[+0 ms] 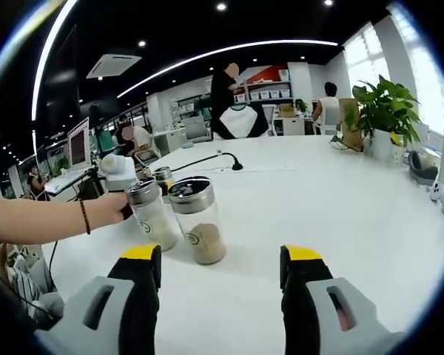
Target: Rotate the seasoning bottle until the label or dispensing opening points toward the visible target arrow and the bottle remains upright within the marked orientation range
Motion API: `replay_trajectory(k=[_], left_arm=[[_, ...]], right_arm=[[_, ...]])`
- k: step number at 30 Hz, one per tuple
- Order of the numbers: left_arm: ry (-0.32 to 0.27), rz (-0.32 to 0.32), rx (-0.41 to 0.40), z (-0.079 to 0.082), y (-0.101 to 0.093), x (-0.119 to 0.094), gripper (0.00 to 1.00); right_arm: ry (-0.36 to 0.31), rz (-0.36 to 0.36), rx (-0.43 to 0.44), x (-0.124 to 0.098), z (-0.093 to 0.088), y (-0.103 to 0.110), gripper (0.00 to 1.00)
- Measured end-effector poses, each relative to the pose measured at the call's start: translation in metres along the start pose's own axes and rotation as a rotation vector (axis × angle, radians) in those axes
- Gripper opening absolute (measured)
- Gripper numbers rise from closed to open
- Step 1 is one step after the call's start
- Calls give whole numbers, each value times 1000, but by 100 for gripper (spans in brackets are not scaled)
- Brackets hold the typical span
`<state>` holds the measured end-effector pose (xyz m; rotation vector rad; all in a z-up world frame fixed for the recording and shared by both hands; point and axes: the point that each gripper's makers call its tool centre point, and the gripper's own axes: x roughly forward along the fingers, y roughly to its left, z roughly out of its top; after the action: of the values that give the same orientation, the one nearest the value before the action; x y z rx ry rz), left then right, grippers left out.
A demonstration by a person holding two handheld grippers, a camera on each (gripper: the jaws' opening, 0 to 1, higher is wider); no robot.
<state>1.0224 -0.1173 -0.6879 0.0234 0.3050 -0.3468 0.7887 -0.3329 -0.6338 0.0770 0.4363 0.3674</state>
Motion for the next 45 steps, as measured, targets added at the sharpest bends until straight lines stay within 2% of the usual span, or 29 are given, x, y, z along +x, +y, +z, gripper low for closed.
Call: replay_trajectory(k=[5, 8, 11, 32, 41, 45], left_arm=[[-2, 1, 0, -1, 0, -4, 36], [21, 13, -7, -3, -1, -8, 36], [13, 0, 1, -5, -3, -12, 36], [28, 17, -3, -17, -6, -48, 36], [48, 28, -6, -20, -5, -61, 36], [47, 26, -1, -25, -10, -71, 36]], right_arm=[[1, 3, -13, 0, -1, 1, 65], [-3, 8, -9, 0, 0, 2, 65], [3, 1, -19, 1, -1, 1, 65], [14, 9, -26, 1, -5, 5, 65], [-11, 17, -34, 0, 2, 9, 66], [-8, 16, -34, 0, 2, 9, 66]])
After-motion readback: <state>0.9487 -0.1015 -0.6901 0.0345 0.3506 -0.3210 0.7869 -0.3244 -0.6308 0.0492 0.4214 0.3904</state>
